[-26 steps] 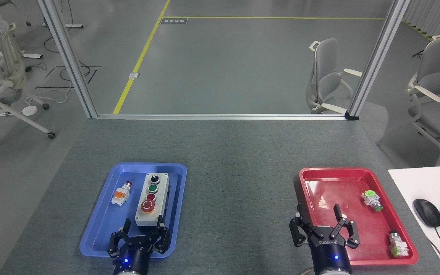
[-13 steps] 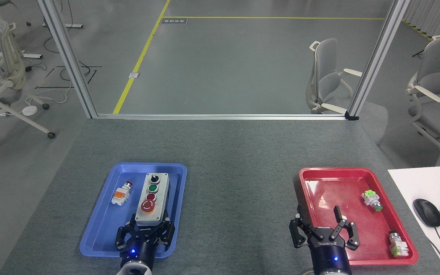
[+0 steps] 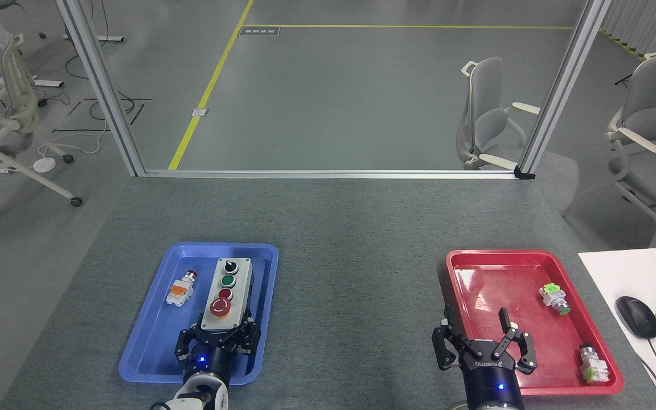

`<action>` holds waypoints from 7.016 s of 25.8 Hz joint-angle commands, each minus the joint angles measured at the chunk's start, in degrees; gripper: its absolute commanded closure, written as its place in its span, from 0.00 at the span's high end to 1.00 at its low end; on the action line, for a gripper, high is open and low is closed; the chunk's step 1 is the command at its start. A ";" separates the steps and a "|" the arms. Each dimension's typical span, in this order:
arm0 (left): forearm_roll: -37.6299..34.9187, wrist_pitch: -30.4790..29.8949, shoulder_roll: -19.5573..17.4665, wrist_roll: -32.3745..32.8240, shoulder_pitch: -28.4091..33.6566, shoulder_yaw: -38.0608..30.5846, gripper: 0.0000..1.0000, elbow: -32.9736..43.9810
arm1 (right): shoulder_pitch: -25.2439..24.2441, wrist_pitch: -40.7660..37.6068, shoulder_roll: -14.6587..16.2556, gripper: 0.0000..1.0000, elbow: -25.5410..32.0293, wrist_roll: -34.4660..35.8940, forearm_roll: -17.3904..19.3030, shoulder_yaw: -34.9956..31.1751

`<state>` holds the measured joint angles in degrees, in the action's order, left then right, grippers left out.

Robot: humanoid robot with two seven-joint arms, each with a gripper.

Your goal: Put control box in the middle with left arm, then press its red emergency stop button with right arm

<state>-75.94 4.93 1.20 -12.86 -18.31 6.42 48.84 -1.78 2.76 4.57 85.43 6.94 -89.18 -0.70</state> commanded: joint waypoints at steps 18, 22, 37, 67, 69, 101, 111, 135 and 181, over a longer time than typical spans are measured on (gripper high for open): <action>4.31 -9.32 -2.79 -0.06 6.01 -0.27 0.00 24.11 | -0.15 -0.03 -0.44 0.98 0.26 0.00 -0.38 -0.09; 3.60 -8.62 1.61 -0.06 5.13 6.58 0.00 23.76 | -0.15 -0.03 -0.44 0.98 0.26 0.00 -0.38 -0.27; 3.60 -0.88 6.71 0.03 -5.51 30.49 0.00 1.61 | -1.47 -1.26 -0.26 0.98 0.44 0.18 -0.29 -2.47; 4.31 -0.18 6.71 2.32 -9.46 37.08 0.62 -7.09 | -1.38 -2.76 -0.35 0.98 0.53 0.71 -0.11 -2.03; 4.31 -0.27 6.62 2.23 -9.46 37.26 0.68 -7.00 | -1.38 -2.84 -0.35 0.98 0.53 0.53 -0.11 -2.03; 4.40 -0.71 -4.98 2.05 -0.23 36.47 0.98 8.55 | -1.56 -3.20 -2.29 0.89 1.58 -2.37 0.06 -0.71; 4.57 -4.22 -17.11 2.32 11.28 20.91 0.98 32.28 | -1.29 -3.11 -2.73 0.69 1.05 -2.37 0.06 0.35; 7.74 -0.44 -11.75 1.52 4.16 -6.34 0.98 23.41 | 8.81 -0.38 -5.54 0.00 -11.07 -4.39 0.41 16.34; 7.21 -0.09 -5.95 1.70 8.47 -6.69 0.99 23.50 | 2.75 -0.47 -1.14 0.99 -2.02 -1.40 0.41 1.75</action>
<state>-68.62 4.75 -4.90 -10.90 -9.84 -0.29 72.46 2.45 2.86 1.32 82.02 5.72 -88.79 3.74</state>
